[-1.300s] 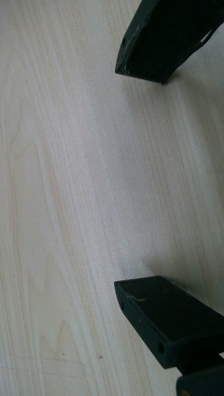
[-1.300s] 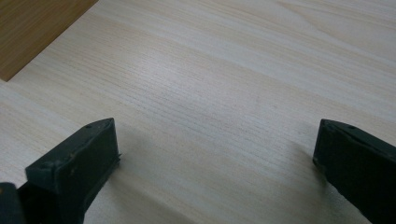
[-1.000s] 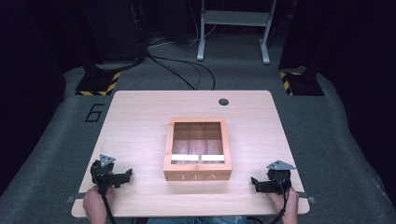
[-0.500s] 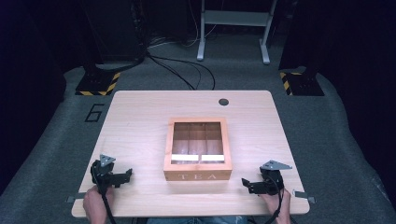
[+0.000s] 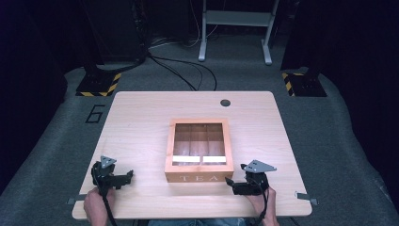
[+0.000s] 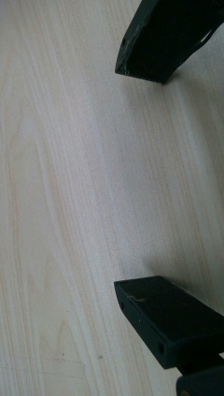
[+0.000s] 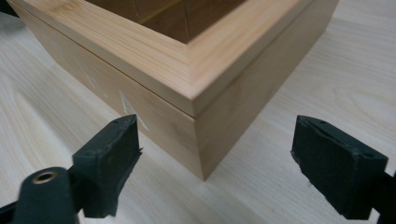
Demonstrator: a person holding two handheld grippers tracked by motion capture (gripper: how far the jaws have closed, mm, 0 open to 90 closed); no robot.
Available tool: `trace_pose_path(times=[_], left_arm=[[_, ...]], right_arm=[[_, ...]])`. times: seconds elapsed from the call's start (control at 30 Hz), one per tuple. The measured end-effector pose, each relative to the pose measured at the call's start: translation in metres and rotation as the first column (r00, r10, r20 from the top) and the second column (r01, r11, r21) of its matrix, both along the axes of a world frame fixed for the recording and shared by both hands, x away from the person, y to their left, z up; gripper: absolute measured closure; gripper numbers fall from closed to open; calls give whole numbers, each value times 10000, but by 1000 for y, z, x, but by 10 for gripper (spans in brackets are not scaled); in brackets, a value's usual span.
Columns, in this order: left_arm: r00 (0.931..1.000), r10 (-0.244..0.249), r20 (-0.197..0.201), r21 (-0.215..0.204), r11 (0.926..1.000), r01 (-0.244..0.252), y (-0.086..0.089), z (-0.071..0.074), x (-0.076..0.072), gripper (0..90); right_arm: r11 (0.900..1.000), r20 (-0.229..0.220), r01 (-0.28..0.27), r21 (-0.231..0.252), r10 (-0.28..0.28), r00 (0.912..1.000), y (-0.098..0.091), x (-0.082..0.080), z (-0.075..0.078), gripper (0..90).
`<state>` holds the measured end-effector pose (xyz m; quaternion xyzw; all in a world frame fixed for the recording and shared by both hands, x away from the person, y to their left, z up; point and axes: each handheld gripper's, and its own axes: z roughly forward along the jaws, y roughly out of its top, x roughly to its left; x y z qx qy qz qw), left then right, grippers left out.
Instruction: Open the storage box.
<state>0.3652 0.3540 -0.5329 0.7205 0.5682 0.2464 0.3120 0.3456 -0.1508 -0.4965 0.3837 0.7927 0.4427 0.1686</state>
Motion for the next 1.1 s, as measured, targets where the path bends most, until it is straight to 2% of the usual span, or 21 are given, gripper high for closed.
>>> trace_pose_path(times=[0.13, 0.5, 0.77, 1.1], left_arm=[[10000, 2, -1, 2, 10000, -2, 0, 0, 0, 3], [10000, -5, 2, 7, 10000, 5, 0, 0, 0, 3], [10000, -4, -5, 8, 10000, 4, 0, 0, 0, 3], [10000, -6, -14, 13, 10000, 6, 0, 0, 0, 3]], right_arm=[[9997, 413, -225, -6, 225, 9989, 3, -2, 3, 282], [9991, 783, -271, 329, 245, 9966, 1, -6, 5, 458], [9973, 801, -463, 576, 416, 9959, 2, -6, 3, 490], [9952, 892, -263, 941, 179, 9959, 0, -10, -3, 528]])
